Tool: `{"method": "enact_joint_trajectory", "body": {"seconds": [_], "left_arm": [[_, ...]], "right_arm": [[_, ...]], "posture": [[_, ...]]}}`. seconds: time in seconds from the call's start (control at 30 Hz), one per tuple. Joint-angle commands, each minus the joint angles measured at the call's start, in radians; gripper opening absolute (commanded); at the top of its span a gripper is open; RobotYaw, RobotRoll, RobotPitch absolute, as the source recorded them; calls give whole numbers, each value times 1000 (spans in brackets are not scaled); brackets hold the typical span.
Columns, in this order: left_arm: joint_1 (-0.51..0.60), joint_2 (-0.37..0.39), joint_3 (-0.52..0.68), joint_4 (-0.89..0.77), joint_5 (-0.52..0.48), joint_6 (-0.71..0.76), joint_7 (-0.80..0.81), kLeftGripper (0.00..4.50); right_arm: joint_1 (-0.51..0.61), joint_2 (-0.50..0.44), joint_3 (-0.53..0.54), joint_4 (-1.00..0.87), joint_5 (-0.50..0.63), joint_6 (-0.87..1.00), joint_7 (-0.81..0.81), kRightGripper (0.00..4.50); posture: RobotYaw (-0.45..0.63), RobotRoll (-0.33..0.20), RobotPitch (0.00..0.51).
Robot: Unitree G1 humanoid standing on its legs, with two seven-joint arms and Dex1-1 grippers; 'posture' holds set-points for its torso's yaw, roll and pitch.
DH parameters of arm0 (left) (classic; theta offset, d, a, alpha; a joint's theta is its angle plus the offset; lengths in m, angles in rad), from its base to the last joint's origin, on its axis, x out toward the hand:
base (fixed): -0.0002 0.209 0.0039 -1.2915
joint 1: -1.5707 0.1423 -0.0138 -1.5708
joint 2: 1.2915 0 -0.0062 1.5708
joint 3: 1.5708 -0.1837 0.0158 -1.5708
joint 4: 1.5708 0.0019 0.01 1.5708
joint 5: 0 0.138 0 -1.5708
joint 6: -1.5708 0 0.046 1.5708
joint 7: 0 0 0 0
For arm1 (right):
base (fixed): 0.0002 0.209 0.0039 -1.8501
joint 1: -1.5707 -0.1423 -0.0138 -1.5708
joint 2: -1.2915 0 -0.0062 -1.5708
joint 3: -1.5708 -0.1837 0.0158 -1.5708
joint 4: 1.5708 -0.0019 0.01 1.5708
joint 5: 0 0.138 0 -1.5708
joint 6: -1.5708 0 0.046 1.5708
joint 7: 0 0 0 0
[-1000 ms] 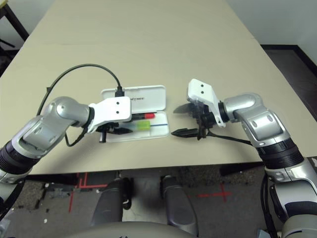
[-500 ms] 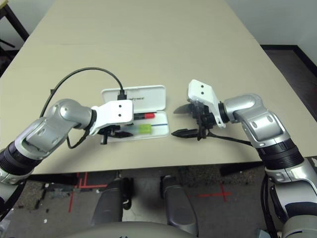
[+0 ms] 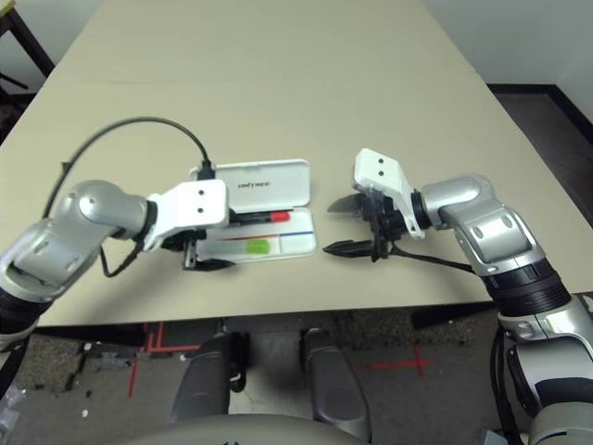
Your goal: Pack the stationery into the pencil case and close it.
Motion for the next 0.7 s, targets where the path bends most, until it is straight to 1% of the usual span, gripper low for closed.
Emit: {"method": "enact_joint_trajectory", "body": {"seconds": [0.03,0.1,0.2,0.27,0.37,0.47,0.53,0.6,0.7], "left_arm": [[30,35,43,-15,-32,-6,-14,4457],[40,41,72,-27,-55,0,-9,4457],[59,49,147,-43,-102,-5,-9,4457],[71,59,189,-41,-126,-18,-11,4457],[89,71,241,-38,-161,-34,-11,4457],[101,74,248,-42,-169,-39,-1,4457],[103,65,244,-47,-176,-35,10,4457],[102,59,240,-50,-181,-33,16,4457],[94,60,226,-37,-177,-43,16,4457]], "right_arm": [[3,-15,-14,9,-6,-6,8,4500],[3,-21,-18,11,-4,-4,9,4500],[4,-42,-38,11,3,34,-6,4500],[4,-52,-55,1,9,90,-39,4500],[-11,-41,-101,-39,31,261,-139,4500],[-53,34,-188,-83,55,489,-319,4500],[-63,84,-232,-122,50,613,-430,4500],[-64,123,-255,-156,31,700,-524,4500],[-67,220,-292,-218,2,848,-677,4500]], "posture": [[-64,0,177],[-62,0,177],[-58,0,177],[-54,0,178],[-51,0,178],[-39,0,181],[-45,0,182],[-51,0,183],[-66,0,184]]}}
